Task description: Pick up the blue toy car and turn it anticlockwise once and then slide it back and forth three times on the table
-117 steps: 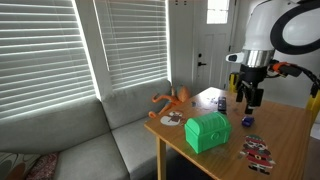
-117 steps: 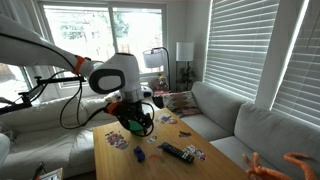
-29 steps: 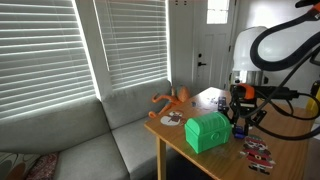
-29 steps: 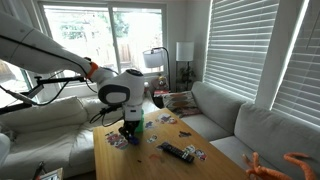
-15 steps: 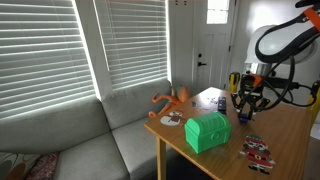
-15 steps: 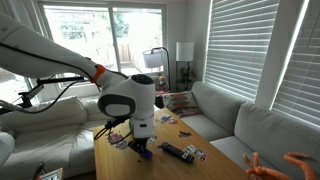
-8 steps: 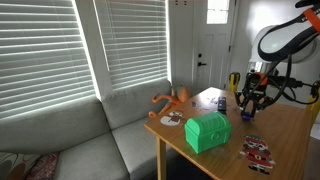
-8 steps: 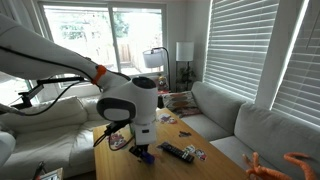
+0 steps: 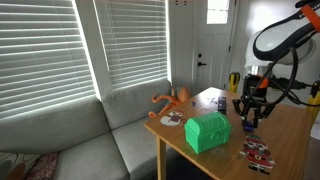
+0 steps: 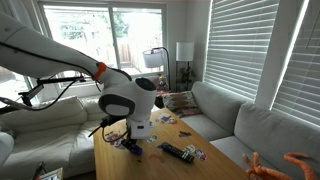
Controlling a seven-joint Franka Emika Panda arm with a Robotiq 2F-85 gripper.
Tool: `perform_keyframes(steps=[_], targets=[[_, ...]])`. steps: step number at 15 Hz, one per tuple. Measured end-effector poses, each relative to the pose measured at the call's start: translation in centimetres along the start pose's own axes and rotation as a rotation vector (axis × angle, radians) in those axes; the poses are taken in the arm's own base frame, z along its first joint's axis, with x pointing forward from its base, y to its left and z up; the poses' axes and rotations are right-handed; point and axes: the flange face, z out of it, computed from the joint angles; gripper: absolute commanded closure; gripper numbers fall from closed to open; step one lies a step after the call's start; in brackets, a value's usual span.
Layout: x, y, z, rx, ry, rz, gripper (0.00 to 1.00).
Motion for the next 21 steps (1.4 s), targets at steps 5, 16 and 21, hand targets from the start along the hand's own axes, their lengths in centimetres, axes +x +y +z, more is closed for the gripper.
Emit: perform_keyframes(steps=[5,16,21], targets=[[-1.7,-1.6,0.9,-0.026,-0.028,-0.037,0.89],[2.5,1.2,-0.9,-0.001,-0.003,0.05,0.89],[5.1,3.6,-2.2,0.007,0.029,0.089,0.89]])
